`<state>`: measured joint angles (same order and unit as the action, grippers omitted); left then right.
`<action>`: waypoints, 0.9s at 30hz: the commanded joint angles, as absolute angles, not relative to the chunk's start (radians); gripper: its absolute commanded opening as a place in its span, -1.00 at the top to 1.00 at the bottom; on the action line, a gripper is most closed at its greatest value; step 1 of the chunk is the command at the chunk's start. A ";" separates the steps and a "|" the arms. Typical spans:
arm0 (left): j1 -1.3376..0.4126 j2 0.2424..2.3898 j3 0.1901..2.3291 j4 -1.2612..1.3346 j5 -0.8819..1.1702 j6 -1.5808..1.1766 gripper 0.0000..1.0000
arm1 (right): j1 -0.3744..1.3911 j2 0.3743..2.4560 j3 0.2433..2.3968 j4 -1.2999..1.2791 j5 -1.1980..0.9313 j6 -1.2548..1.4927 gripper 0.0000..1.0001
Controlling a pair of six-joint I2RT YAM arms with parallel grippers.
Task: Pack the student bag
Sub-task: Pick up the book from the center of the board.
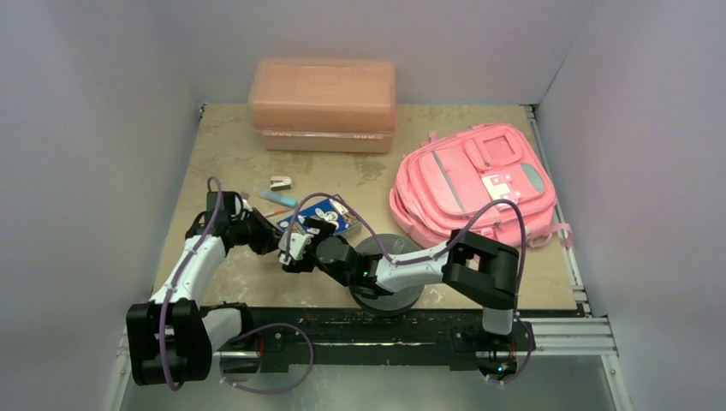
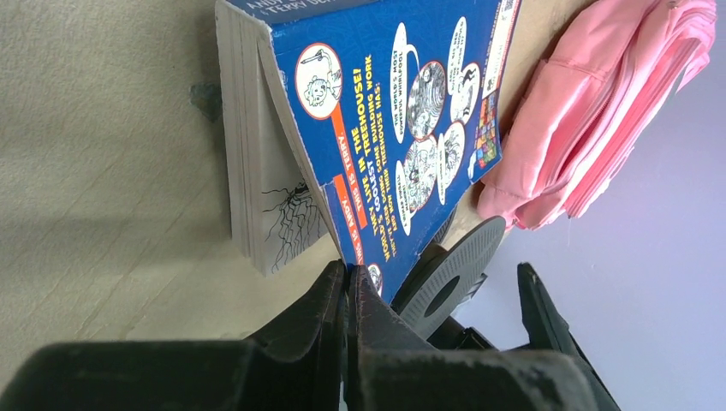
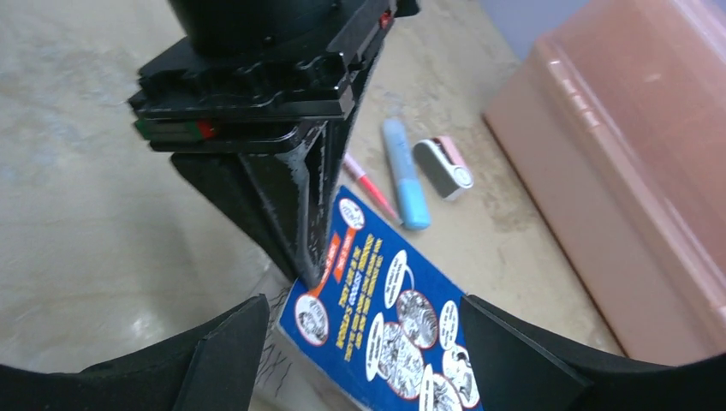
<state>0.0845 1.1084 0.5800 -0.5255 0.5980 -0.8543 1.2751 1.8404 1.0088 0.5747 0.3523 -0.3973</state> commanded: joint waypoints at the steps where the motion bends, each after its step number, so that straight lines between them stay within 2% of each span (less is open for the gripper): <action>1: 0.080 1.068 0.632 -0.529 0.646 -0.868 1.00 | 1.298 1.930 1.004 0.860 0.570 -0.549 -0.67; 7: 0.081 1.055 0.641 -0.538 0.651 -0.874 1.00 | 1.298 2.000 1.021 0.918 0.576 -0.601 -0.65; 9: 0.080 1.050 0.643 -0.540 0.654 -0.880 1.00 | 1.296 2.023 1.046 0.932 0.613 -0.608 -0.57; 10: 0.080 1.046 0.643 -0.540 0.655 -0.884 1.00 | 1.296 2.039 1.056 0.949 0.641 -0.620 -0.46; 15: 0.080 0.997 0.669 -0.565 0.656 -0.867 1.00 | 1.295 2.047 1.046 1.015 0.708 -0.632 0.44; 17: 0.080 0.967 0.699 -0.589 0.644 -0.843 1.00 | 1.289 2.015 1.041 0.969 0.700 -0.606 0.70; 20: 0.080 0.925 0.786 -0.652 0.638 -0.786 0.50 | 1.258 1.924 1.026 0.885 0.650 -0.505 1.00; 23: 0.080 0.877 0.904 -0.713 0.647 -0.731 0.06 | 1.192 1.819 1.020 0.765 0.515 -0.339 1.00; 27: 0.081 0.784 1.037 -0.746 0.649 -0.691 -0.23 | 1.097 1.692 1.017 0.659 0.317 -0.171 1.00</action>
